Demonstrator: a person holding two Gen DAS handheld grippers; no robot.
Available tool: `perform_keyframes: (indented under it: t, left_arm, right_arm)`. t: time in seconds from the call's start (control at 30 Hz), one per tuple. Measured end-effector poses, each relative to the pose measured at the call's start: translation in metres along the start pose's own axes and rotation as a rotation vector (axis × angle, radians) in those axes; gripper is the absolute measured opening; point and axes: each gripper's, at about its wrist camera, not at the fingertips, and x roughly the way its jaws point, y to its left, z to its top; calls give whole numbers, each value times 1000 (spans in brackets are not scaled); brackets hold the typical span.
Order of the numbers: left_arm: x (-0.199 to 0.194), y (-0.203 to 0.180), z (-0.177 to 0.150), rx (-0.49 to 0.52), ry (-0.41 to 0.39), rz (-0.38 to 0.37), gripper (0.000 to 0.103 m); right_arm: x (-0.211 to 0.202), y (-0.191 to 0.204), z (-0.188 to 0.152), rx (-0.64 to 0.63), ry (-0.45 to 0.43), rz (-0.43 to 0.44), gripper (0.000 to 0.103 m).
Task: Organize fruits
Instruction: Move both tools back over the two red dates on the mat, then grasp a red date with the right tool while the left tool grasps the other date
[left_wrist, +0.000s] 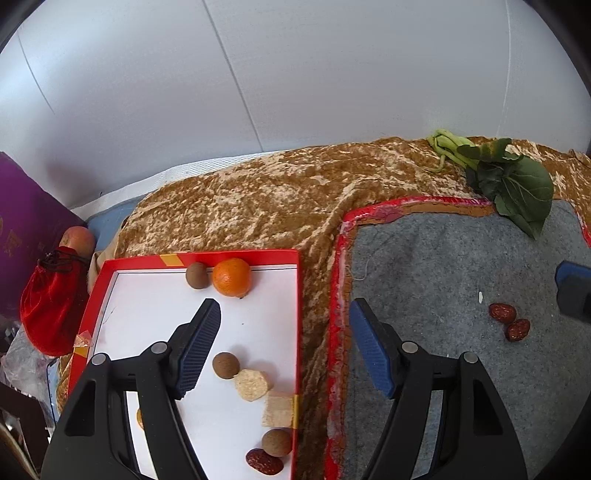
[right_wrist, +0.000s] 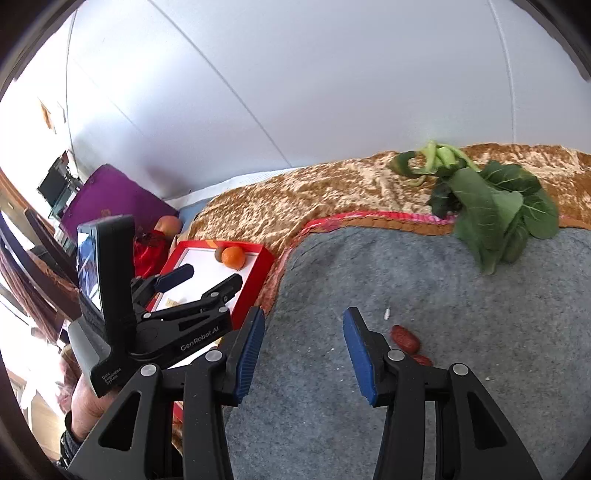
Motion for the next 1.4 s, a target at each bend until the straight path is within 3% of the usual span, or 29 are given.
perform_keyframes:
  t: [0.3, 0.47, 0.63, 0.9, 1.1, 1.27, 1.4]
  left_arm:
    - [0, -44, 0, 119, -4, -41, 72]
    - [2, -53, -2, 154, -3, -23, 72]
    - [3, -51, -5, 163, 6, -14, 72]
    - [-3, -41, -10, 173, -2, -10, 72]
    - [-9, -30, -14, 173, -14, -5, 72]
    - [-11, -22, -17, 166, -17, 8, 72]
    - [-13, -23, -15, 154, -22, -8, 72]
  right_arm:
    - [-19, -52, 9, 121, -4, -67, 47]
    - [-6, -67, 2, 130, 91, -125, 47]
    - [22, -79, -12, 199, 223, -77, 44]
    - [45, -80, -20, 255, 294, -118, 42]
    - [58, -65, -20, 219, 305, -142, 42]
    - [69, -50, -19, 160, 309, -229, 42]
    - [74, -49, -21, 131, 311, -283, 32]
